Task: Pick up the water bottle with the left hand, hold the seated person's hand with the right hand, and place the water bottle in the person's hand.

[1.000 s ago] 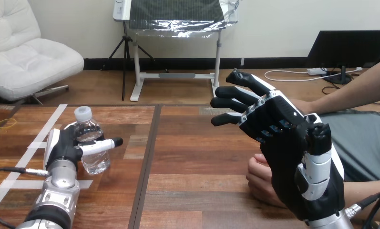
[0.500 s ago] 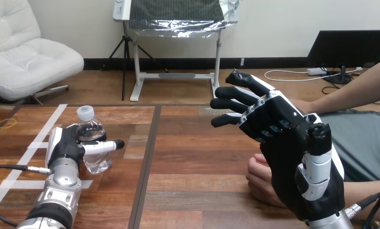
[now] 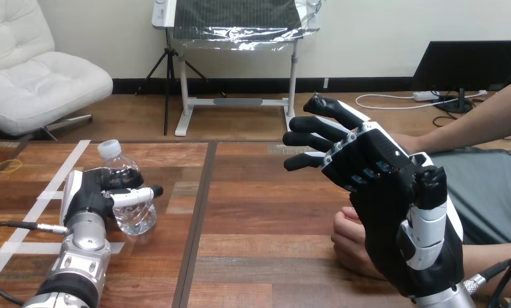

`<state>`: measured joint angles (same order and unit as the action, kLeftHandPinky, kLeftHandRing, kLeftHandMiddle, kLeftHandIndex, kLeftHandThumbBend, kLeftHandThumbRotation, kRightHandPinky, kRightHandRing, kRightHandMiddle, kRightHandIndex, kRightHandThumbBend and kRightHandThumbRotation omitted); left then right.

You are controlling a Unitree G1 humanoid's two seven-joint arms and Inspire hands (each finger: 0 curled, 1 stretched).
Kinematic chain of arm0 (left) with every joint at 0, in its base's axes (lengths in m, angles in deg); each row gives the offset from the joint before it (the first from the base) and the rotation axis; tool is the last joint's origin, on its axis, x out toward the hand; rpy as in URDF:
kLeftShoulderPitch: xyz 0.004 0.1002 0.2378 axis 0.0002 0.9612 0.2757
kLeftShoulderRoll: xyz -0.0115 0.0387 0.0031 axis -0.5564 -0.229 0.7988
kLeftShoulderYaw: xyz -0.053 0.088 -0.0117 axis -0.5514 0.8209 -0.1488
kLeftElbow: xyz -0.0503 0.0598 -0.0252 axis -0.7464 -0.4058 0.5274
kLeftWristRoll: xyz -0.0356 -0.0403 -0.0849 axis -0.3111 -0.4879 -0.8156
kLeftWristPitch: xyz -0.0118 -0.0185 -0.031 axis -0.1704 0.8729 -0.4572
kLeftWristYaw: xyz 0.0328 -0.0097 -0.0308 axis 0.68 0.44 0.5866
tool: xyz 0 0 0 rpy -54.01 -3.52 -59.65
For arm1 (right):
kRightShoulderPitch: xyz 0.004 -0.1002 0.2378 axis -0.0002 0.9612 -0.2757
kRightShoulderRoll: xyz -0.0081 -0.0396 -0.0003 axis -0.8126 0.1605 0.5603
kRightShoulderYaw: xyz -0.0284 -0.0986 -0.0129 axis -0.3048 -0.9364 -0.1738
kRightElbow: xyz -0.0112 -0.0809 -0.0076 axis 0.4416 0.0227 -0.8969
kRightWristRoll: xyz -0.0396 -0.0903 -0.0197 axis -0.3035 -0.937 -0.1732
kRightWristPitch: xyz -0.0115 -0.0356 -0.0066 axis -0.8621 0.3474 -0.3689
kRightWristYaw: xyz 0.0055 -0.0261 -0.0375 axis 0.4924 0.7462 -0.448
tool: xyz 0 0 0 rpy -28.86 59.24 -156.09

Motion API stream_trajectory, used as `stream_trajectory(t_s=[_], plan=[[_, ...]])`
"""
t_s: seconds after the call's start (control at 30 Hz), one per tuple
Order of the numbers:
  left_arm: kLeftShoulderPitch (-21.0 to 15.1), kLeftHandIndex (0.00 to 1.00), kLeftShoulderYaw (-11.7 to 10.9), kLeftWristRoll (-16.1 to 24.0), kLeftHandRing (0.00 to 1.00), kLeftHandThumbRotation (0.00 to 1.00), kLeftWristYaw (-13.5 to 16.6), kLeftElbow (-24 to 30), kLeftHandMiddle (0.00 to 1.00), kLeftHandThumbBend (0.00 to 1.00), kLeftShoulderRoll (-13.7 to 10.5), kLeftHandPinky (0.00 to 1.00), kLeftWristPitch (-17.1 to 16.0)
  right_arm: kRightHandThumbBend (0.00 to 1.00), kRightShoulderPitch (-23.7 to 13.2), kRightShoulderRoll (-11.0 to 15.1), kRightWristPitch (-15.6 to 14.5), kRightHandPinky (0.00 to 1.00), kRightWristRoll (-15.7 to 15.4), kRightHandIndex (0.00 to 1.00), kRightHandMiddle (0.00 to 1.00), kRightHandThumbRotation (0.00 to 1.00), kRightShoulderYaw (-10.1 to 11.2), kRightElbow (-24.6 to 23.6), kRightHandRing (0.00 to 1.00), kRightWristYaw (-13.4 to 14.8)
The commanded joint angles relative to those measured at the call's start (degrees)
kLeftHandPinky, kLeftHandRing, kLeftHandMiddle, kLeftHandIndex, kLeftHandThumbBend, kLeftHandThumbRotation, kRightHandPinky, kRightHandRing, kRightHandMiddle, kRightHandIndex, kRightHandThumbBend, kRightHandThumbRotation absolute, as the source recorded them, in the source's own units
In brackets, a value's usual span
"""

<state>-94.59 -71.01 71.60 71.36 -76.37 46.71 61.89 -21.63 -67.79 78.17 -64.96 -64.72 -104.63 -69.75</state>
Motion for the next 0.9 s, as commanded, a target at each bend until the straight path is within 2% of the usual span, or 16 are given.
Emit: stream_trajectory(t_s=[0.0, 0.47, 0.87], plan=[[-3.57, 0.53, -0.15, -0.24, 0.3, 0.0, 1.5, 0.43, 0.41, 0.65, 0.72, 0.24, -2.64, 0.68, -2.09, -0.36, 0.76, 0.66, 0.68, 0.82, 0.78, 1.0, 0.76, -1.93, 0.77, 0.31], [-2.94, 0.5, -0.64, -0.45, 0.33, 0.0, 3.83, 0.32, 0.41, 0.58, 1.2, 0.27, -5.11, 0.67, -2.09, -0.2, 0.54, 0.66, 0.82, 0.83, 0.79, 1.0, 0.85, -1.64, 0.77, 0.17], [-1.99, 0.49, -1.47, -1.58, 0.33, 0.0, 4.86, 0.82, 0.4, 0.58, 1.48, 0.26, -9.13, 0.64, -2.98, -0.07, 0.72, 0.68, -0.24, 0.84, 0.8, 1.0, 1.5, 0.26, 0.78, 0.43]])
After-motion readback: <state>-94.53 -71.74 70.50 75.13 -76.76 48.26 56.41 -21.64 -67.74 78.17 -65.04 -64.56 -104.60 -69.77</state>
